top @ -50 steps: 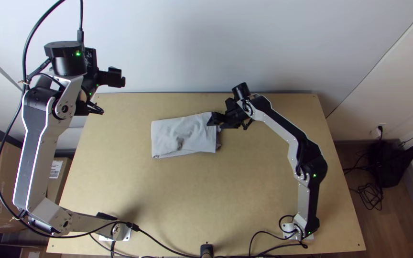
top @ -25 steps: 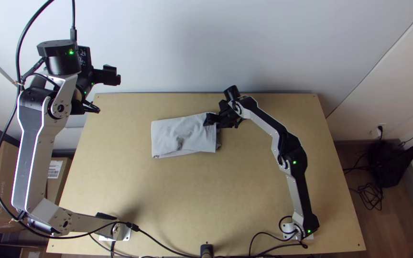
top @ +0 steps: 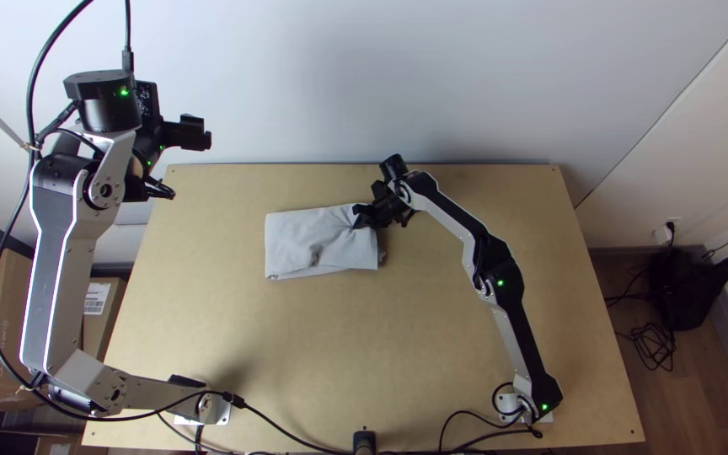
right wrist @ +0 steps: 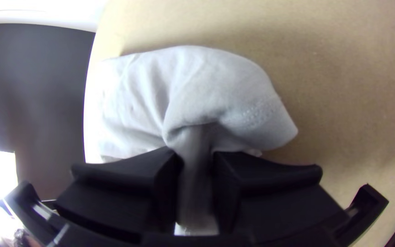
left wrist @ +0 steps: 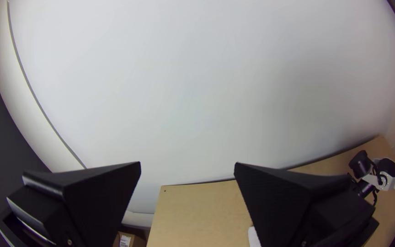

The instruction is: Fold the t-shirt

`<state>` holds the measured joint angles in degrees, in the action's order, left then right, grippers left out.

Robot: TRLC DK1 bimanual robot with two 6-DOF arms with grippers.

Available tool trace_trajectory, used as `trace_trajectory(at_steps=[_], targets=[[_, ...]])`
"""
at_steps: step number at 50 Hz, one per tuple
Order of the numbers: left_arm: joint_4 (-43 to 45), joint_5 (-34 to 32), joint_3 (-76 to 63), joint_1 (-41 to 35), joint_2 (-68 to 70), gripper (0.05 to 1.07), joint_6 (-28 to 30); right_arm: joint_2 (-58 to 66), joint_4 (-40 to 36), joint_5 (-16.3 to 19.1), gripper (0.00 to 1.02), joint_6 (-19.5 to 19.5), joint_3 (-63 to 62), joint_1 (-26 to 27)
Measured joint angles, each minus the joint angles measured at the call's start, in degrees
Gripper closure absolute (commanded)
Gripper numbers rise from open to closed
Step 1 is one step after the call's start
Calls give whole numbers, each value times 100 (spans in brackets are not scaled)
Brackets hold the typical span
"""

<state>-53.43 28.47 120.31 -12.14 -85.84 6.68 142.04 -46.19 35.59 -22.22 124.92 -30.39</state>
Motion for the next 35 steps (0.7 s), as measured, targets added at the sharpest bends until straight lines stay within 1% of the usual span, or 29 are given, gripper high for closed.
trace_trajectory(at_steps=[9,15,23,35], targets=[[-2,0,-114,0,122,9,0,-2,-42,138,100,131,-50,227],[-2,0,-144,0,197,9,0,-96,-59,219,100,247,-238,612],[2,-7,-144,-17,223,9,0,-330,-92,199,100,450,-579,1502],[42,-39,-144,-109,223,9,0,-643,-48,114,100,627,-1021,3051]])
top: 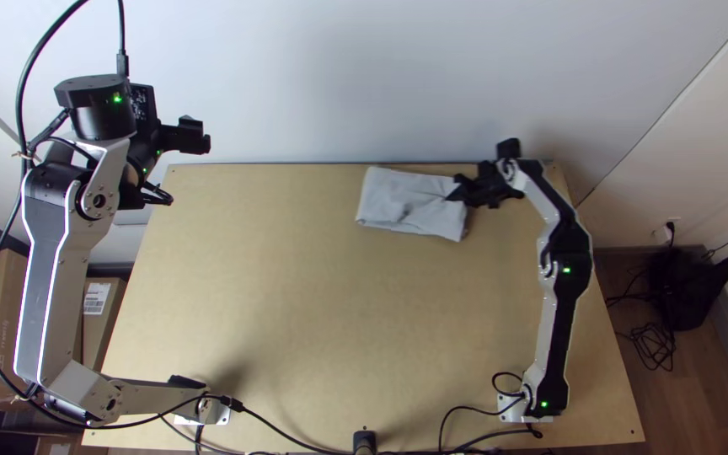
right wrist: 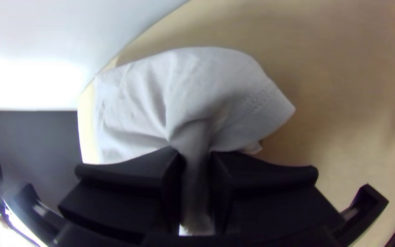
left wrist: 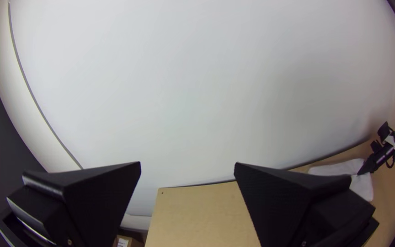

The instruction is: Fold the t-shirt

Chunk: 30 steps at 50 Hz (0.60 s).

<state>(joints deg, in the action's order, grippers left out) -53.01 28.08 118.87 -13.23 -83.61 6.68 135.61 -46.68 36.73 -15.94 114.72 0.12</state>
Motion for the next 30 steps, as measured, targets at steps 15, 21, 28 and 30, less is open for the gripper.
trace_trajectory(at_steps=[15,21,28,30], targets=[[11,-68,0,-28,0,9,0,-343,160,-13,100,343,-551,1707],[70,-109,0,-72,0,9,-2,-343,157,-24,100,529,-551,2295],[109,-109,0,-149,2,9,0,-343,118,-26,100,702,-551,2837],[114,-109,0,-168,0,9,0,-343,92,-24,100,750,-551,2944]])
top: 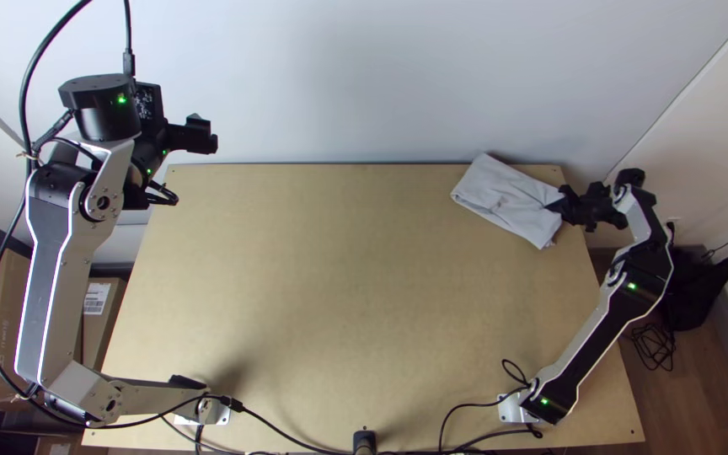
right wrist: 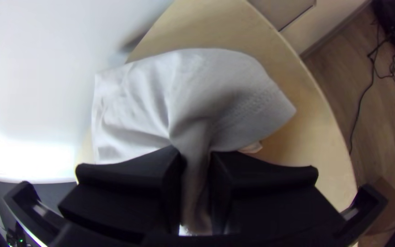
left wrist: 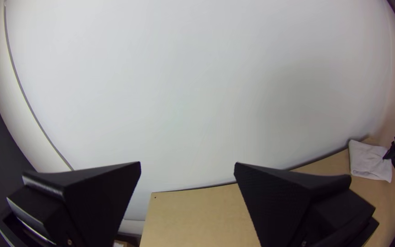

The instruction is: Fold the t-shirt

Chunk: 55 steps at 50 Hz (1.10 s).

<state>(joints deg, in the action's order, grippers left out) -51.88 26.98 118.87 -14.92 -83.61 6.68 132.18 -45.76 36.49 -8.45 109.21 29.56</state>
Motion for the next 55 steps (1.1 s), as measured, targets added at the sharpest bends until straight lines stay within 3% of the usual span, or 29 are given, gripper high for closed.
trace_trajectory(at_steps=[5,6,8,9,11,12,34,44,55], targets=[[24,0,0,-44,0,9,0,-20,-105,-2,100,116,0,190],[24,0,0,-52,2,9,0,-20,-114,-2,95,133,0,214],[31,0,0,-68,2,9,0,-35,-149,-7,67,170,0,269],[35,0,0,-79,0,9,0,-44,-162,-17,44,175,0,291],[39,0,0,-92,0,9,0,-66,-186,-55,8,229,-2,330],[42,-2,0,-101,0,9,0,-81,-190,-72,3,258,-2,354],[190,-68,0,-227,151,9,-31,-1897,13,-1128,3,732,673,765],[264,-70,-240,-343,573,9,-179,-3427,1064,-1770,3,1095,901,426],[664,-87,-1132,-455,1506,9,-474,-5471,2835,-2334,3,1392,-243,-586]])
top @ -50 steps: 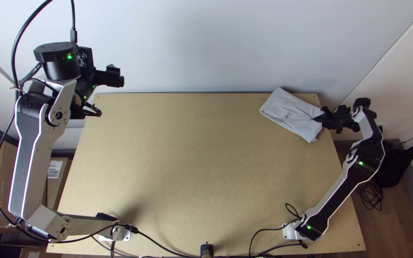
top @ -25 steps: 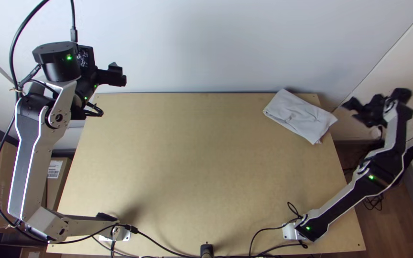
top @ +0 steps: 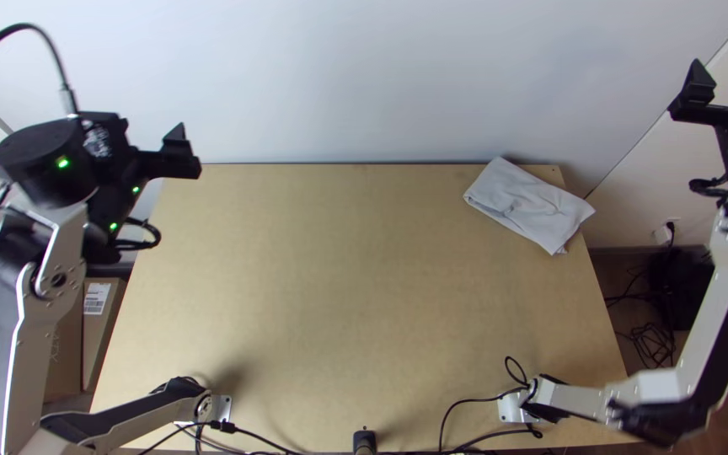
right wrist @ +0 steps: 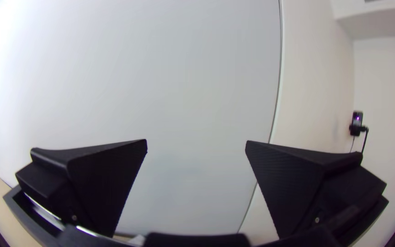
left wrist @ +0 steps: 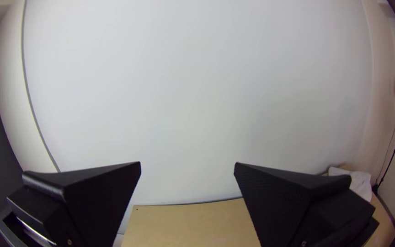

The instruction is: Fold the t-shirt

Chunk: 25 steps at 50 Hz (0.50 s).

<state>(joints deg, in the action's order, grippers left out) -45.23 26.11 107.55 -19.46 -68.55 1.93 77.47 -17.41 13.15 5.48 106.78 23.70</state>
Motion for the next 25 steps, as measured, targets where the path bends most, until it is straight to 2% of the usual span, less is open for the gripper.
trace_trajectory(at_steps=[5,10,19,25], targets=[[197,0,-354,76,599,9,-63,-1058,955,-116,3,39,-992,-450],[774,0,-994,120,1397,9,4,-1954,1834,-138,3,-111,-1945,-745],[2520,-249,-2876,118,3163,9,551,-2898,2273,-190,3,-356,-2957,-914],[2997,-538,-4009,116,4164,9,890,-3373,2712,-260,4,-393,-3716,-1064]])
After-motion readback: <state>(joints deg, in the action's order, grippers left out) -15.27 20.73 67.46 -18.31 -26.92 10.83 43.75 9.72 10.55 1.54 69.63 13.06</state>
